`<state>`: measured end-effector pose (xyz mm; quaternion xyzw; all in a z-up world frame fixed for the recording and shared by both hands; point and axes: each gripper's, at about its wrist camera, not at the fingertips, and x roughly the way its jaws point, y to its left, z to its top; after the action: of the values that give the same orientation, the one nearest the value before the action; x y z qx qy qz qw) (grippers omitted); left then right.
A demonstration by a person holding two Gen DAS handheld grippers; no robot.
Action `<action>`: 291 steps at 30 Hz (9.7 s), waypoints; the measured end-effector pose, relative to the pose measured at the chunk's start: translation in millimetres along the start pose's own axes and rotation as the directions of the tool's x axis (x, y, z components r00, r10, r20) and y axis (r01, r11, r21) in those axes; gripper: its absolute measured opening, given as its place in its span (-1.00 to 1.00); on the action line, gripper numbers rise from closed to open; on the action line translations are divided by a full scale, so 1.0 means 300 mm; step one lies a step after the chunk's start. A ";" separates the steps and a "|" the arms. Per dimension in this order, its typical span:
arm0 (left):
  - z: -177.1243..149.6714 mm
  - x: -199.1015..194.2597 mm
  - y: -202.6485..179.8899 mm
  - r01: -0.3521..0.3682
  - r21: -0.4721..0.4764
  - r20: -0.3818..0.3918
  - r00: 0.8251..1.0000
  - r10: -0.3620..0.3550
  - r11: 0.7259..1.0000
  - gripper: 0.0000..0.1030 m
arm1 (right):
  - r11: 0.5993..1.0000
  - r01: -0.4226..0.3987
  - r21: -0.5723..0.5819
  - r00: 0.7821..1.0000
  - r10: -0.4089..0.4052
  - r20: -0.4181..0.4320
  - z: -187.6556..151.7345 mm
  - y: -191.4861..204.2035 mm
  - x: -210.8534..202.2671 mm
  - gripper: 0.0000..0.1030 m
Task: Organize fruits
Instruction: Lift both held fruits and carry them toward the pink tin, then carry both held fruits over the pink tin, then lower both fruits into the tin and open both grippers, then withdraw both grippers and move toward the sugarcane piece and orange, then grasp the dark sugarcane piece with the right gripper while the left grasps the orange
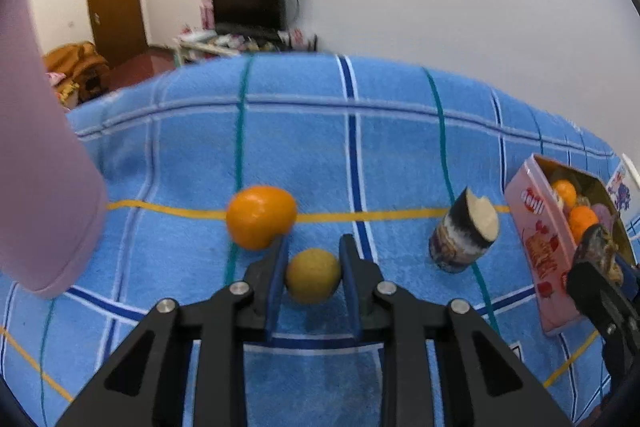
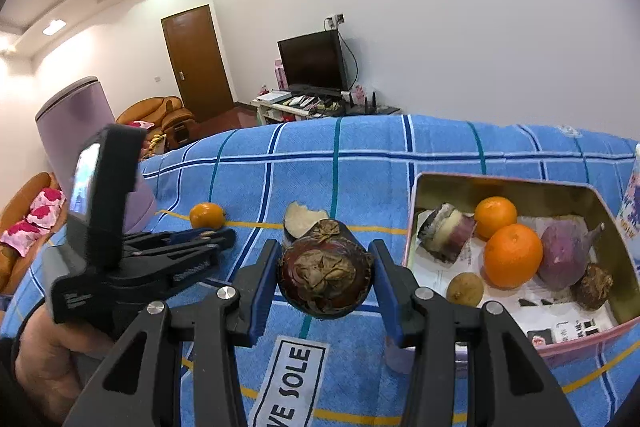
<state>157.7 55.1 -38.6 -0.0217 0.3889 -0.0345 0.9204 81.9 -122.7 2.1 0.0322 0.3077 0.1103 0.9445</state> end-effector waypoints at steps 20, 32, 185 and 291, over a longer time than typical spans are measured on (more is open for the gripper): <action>-0.118 -0.229 -0.061 -0.164 0.024 0.208 0.966 0.156 0.986 -0.47 | 0.986 0.060 -0.158 0.991 -0.039 0.131 -0.023 0.098 -0.063 -0.08; -0.140 -0.260 -0.060 -0.167 0.004 0.216 0.963 0.162 0.986 -0.47 | 0.981 0.073 -0.179 0.990 -0.048 0.135 -0.028 0.104 -0.073 -0.08; -0.224 -0.345 -0.645 0.005 0.146 0.292 0.955 -0.048 0.989 1.00 | 0.939 0.342 0.029 0.878 -0.330 0.347 -0.045 -0.488 -0.367 0.64; 0.099 0.092 0.075 -0.188 -0.013 -0.062 0.980 0.187 0.982 0.75 | 0.992 0.117 -0.053 0.986 -0.110 0.124 0.110 0.134 0.145 -0.15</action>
<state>199.2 75.6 -39.2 0.0076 0.4175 0.0553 0.9070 127.9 -73.4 8.9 -0.0074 0.2479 0.0635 0.9667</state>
